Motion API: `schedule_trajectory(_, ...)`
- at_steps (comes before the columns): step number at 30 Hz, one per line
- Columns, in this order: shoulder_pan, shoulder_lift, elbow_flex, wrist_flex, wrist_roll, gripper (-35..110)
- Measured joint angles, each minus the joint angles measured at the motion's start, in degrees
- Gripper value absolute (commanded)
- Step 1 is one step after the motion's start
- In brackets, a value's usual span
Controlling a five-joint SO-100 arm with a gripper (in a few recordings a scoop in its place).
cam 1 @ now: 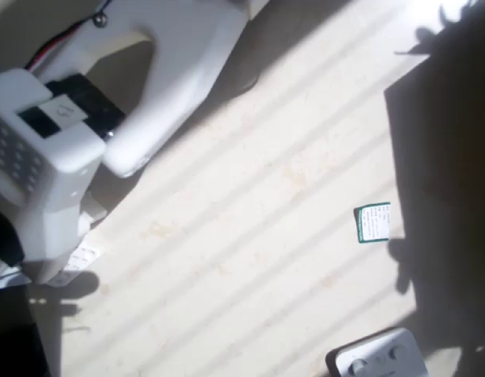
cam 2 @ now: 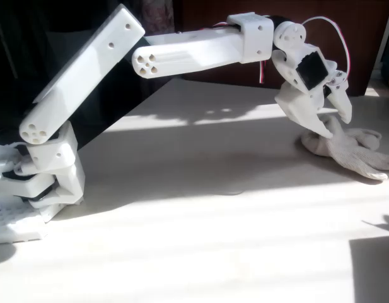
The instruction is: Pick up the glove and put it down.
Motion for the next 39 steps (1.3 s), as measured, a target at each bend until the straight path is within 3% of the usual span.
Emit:
schedule_trajectory(15,-1.4,-4.0,-0.3,2.6,0.1,31)
schedule_trajectory(33,-1.4,-4.1,-0.4,-4.3,4.3,31)
schedule_trajectory(39,-1.1,-4.1,-0.4,-4.2,4.3,19)
